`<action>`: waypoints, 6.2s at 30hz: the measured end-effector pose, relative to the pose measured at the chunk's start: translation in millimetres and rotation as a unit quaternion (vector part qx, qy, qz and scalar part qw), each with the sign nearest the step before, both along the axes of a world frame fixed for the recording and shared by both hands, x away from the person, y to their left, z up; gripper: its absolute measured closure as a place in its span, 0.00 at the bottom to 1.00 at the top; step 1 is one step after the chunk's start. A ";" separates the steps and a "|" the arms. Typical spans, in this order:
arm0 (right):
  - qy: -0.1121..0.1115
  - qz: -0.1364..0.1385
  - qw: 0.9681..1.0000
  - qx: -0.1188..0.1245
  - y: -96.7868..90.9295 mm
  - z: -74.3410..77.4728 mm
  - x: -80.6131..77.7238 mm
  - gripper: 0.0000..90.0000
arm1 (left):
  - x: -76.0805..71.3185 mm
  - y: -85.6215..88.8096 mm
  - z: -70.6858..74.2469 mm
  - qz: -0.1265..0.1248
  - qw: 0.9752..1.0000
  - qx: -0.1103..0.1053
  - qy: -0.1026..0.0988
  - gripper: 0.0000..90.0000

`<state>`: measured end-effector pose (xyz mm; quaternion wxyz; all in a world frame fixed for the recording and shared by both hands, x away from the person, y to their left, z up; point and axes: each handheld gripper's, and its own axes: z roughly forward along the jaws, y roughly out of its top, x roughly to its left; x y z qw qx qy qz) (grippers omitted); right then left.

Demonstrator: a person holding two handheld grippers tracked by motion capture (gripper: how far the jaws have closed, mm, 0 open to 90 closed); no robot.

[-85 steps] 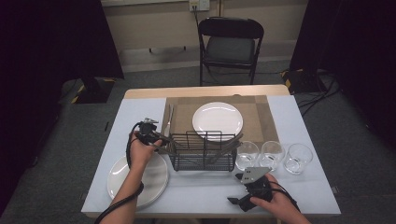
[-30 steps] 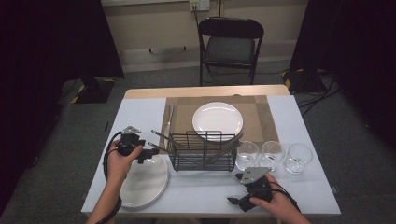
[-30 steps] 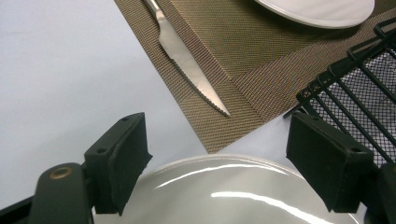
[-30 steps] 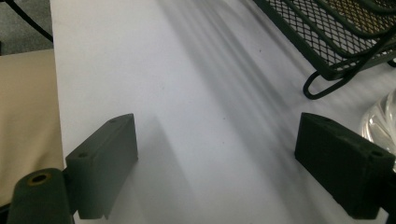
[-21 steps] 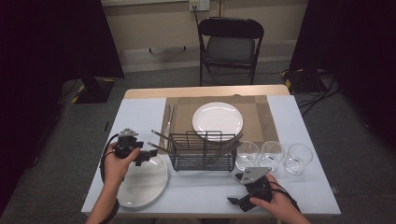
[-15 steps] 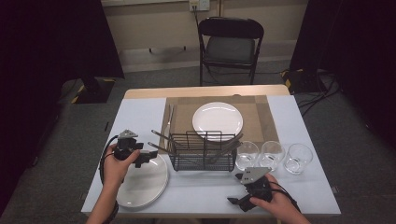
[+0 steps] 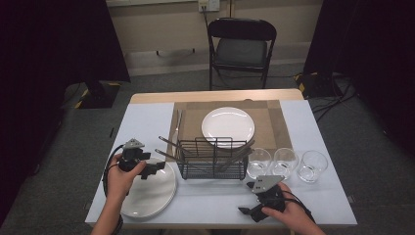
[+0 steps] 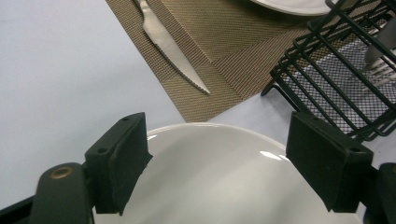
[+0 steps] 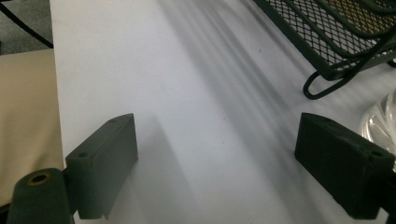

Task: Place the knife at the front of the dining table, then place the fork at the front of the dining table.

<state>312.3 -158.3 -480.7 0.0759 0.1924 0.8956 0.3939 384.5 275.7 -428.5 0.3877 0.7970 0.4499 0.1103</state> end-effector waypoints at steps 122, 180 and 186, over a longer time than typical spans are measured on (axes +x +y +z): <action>0.034 0.007 0.999 -0.027 -5.5 21.0 -3.5 0.15 | -50.6 17.4 2.2 -0.011 1.000 -0.007 -0.022 0.19; 0.040 0.014 0.999 -0.031 -24.0 77.5 7.7 0.15 | -56.3 18.4 -0.6 -0.008 1.000 0.000 -0.014 0.19; 0.036 0.016 0.999 -0.031 -24.4 86.5 10.0 0.15 | -56.4 20.8 -1.5 -0.007 1.000 -0.002 -0.013 0.19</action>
